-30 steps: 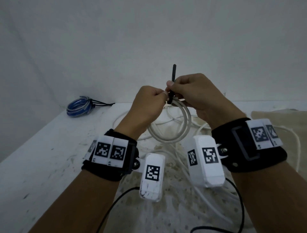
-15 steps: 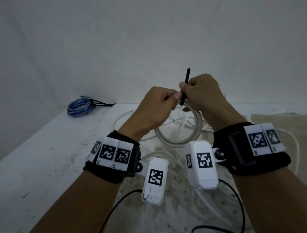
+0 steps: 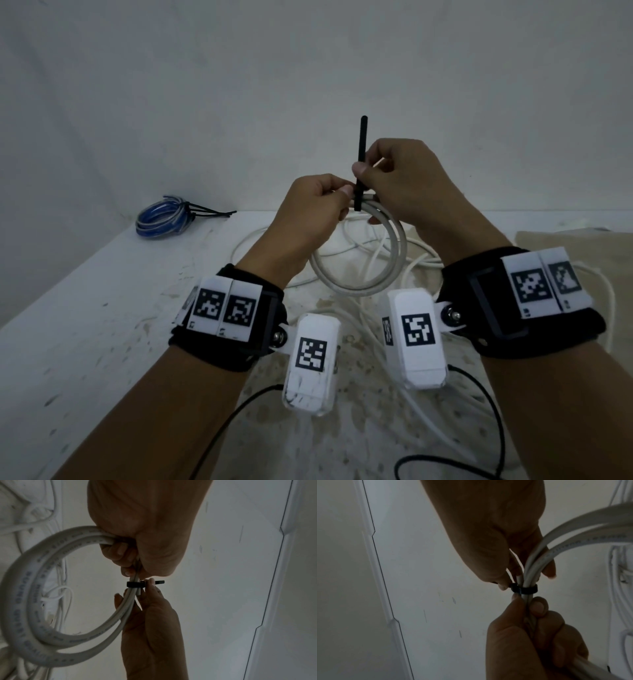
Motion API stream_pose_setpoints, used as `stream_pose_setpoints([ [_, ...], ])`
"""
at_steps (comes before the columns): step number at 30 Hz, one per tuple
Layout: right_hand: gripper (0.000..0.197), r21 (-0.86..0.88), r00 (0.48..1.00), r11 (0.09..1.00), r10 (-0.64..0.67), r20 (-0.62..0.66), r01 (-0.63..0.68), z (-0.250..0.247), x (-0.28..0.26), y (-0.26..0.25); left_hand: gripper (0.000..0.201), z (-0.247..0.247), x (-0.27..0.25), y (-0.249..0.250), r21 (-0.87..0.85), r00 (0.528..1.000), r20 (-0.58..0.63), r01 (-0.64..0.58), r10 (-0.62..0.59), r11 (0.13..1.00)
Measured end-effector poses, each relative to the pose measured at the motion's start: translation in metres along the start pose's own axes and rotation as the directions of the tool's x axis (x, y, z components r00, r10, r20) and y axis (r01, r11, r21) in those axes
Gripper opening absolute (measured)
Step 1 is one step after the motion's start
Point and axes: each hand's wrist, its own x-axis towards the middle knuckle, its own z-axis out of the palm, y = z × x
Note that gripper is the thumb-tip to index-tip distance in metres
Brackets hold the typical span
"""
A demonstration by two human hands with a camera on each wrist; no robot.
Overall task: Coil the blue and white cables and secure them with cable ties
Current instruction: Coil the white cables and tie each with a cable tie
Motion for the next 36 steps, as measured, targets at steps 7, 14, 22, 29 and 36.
stream_pose_setpoints([
  [7,0.023,-0.256,0.998,0.967,-0.005,-0.068,-0.013,0.001,0.01,0.011,0.02,0.005,-0.001,-0.002,0.101,0.997,0.034,-0.075,0.072,0.992],
  [14,0.019,-0.192,0.997,0.981,0.028,-0.069,-0.04,0.004,0.007,0.011,0.018,0.005,-0.001,-0.003,0.022,0.998,0.063,-0.013,0.012,1.0],
  [22,0.017,-0.241,0.998,0.971,-0.006,-0.069,-0.011,0.007,0.003,0.013,0.019,0.005,-0.002,-0.001,-0.018,0.987,0.118,0.109,-0.106,0.994],
  [29,0.023,-0.151,0.996,0.986,0.056,-0.072,-0.067,0.007,0.003,0.021,0.027,0.012,-0.001,-0.012,0.094,0.993,0.121,-0.01,-0.001,0.996],
  [36,0.018,-0.003,0.986,0.988,0.154,-0.06,-0.154,0.005,0.003,0.022,0.029,0.016,-0.001,-0.015,0.211,0.993,0.093,-0.089,0.07,0.973],
])
